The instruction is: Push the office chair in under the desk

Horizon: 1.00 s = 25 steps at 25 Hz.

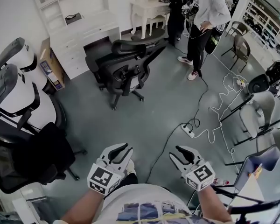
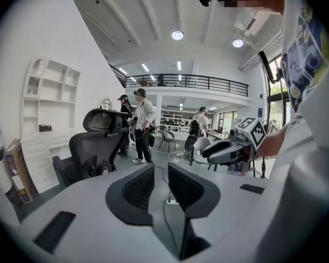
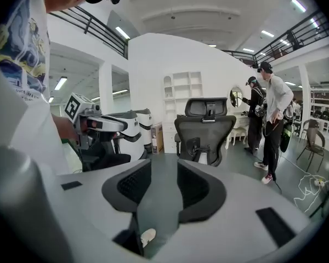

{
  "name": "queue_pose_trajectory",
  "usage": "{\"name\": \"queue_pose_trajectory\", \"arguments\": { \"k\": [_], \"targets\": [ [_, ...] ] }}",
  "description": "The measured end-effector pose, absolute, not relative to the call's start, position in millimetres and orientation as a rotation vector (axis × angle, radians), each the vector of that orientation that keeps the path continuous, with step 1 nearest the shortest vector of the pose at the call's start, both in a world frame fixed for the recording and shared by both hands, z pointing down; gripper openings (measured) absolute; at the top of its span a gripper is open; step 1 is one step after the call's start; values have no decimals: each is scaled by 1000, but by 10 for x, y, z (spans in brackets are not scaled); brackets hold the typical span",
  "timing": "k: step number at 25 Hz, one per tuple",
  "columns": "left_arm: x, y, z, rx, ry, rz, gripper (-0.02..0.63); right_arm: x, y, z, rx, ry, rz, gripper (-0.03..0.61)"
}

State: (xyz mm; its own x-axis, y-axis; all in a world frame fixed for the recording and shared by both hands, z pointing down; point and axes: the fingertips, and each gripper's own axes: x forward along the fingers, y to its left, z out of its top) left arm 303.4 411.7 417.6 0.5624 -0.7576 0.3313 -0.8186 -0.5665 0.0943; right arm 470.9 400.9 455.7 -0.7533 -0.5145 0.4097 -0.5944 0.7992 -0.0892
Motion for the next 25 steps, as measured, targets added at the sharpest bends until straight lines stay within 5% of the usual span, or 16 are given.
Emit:
{"name": "queue_pose_trajectory", "arguments": {
  "k": [6,25],
  "targets": [
    [2335,3415,4154,2600,-1347,412,121,4157,3199,4543,915,-2570,225,146],
    [729,1778,4417,2447,-1524,441,175,3310,521,4302,1161,-2613,324,276]
  ]
}}
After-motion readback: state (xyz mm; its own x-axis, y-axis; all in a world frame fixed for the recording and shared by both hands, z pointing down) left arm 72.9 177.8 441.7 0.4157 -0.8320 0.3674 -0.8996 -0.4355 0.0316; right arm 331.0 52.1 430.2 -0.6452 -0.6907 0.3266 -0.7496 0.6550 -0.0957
